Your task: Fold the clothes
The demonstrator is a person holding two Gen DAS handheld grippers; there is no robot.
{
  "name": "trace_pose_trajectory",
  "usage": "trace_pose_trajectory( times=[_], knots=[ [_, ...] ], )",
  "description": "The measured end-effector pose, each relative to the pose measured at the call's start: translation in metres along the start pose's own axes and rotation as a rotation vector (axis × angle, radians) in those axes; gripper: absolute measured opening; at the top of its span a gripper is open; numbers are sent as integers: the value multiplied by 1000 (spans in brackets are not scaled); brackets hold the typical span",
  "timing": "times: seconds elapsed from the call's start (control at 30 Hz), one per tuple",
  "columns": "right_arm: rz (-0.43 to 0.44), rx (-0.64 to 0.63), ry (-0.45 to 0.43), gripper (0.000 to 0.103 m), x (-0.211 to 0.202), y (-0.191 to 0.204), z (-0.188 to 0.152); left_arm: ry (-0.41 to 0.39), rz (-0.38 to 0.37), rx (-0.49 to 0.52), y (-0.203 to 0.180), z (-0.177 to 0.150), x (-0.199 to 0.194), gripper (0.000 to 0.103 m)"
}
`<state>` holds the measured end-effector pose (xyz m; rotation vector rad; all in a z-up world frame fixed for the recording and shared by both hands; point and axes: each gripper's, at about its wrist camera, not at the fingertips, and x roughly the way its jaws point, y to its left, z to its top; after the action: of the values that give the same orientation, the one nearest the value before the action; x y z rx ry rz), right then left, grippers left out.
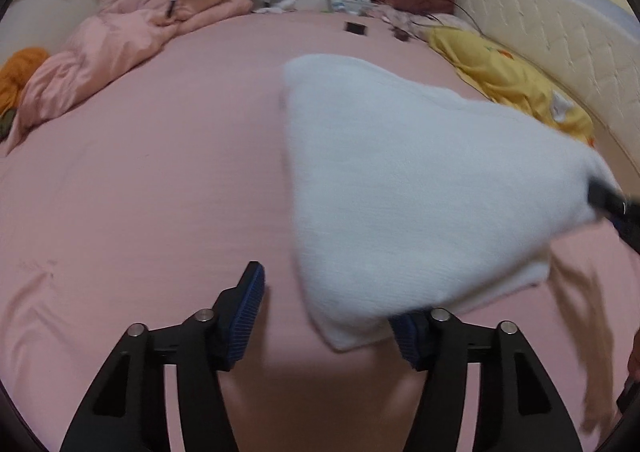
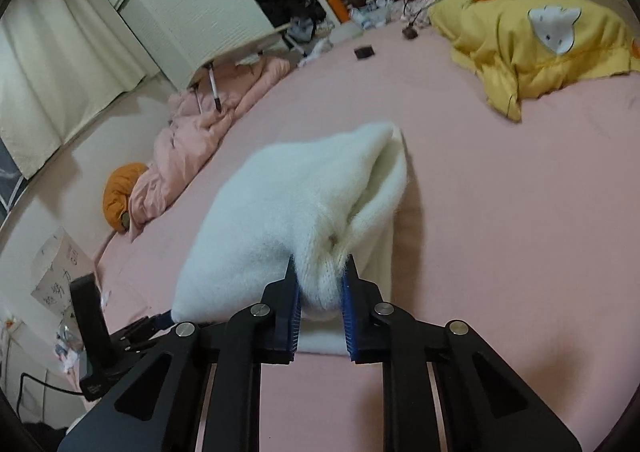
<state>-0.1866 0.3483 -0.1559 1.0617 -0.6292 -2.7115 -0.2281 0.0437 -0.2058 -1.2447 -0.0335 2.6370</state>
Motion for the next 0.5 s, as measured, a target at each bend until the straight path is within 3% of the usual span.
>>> trace_pose_trajectory(
  times=[0.1,0.17,0.23,0.27,0.3,0.37,0.4,0.47,0.5],
  knots=[
    [-31,128,149,18,40,-33,-29,4,26,-49,6,-3,1,78],
    [-9,182,129,18,35,-43,-33,6,73,-11,1,-5,2,81],
    [-33,114,92,18,21,-30,-24,-14,91,11,0,-5,-2,82],
    [-43,94,86,18,19,-27,-21,-10,94,5,2,-4,0,88],
    [-51,103,106,18,24,-30,-22,-1,105,-5,5,-4,3,96],
    [-64,115,159,19,43,-36,-35,14,115,-23,9,-5,10,100],
    [-70,87,132,20,40,-33,-37,10,122,-16,8,-5,9,100],
    [-58,52,107,37,32,-27,-33,-9,154,30,1,-4,3,100],
    [-65,44,104,54,26,-24,-30,-33,173,76,-5,-4,-4,100]
  ],
)
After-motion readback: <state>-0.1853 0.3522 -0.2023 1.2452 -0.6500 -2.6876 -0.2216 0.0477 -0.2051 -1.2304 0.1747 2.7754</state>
